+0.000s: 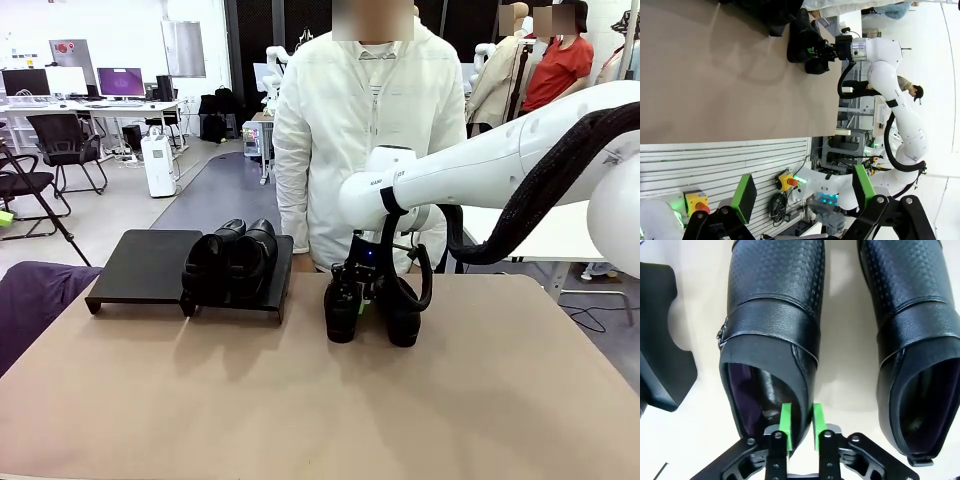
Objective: Organize the shoes by placing them on the stand.
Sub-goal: Pick up one Shoe and place it in the middle of the table.
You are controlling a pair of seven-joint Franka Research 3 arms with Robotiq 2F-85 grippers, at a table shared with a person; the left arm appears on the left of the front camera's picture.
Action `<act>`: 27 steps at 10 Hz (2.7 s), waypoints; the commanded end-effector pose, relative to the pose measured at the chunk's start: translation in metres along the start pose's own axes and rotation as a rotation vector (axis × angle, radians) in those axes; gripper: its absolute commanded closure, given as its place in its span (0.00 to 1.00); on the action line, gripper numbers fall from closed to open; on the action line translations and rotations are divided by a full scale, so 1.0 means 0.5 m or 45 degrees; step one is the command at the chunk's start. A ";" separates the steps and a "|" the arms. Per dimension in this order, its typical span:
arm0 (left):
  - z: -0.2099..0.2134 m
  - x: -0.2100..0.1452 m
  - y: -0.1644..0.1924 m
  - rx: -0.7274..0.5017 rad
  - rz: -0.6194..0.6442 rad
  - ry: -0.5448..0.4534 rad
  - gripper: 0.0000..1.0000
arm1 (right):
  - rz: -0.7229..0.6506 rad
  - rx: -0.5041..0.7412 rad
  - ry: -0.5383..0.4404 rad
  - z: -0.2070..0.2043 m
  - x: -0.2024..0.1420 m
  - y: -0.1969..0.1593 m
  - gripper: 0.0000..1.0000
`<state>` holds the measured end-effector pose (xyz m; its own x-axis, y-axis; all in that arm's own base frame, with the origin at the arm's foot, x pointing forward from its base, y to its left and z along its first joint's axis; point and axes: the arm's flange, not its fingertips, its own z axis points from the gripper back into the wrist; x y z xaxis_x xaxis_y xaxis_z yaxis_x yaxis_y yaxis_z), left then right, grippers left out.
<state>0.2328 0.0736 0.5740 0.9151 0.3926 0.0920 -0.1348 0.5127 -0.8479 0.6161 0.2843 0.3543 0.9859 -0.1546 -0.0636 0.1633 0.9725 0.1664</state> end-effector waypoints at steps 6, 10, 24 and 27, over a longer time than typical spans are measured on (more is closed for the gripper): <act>0.001 0.001 -0.001 -0.027 -0.010 0.004 0.00 | 0.049 0.008 0.039 0.018 -0.010 0.001 1.00; 0.001 0.001 -0.001 -0.027 -0.010 0.004 0.00 | 0.208 0.015 -0.102 0.282 -0.174 -0.047 1.00; 0.001 0.001 -0.001 -0.027 -0.010 0.004 0.00 | 0.247 0.065 -0.116 0.317 -0.511 -0.024 1.00; 0.001 0.001 -0.001 -0.027 -0.010 0.004 0.00 | 0.217 0.064 -0.227 0.209 -0.661 0.047 1.00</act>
<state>0.2327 0.0737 0.5742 0.9150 0.3929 0.0921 -0.1350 0.5130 -0.8477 0.3073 0.3353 0.4926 0.9922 0.0231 0.1225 -0.0448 0.9832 0.1768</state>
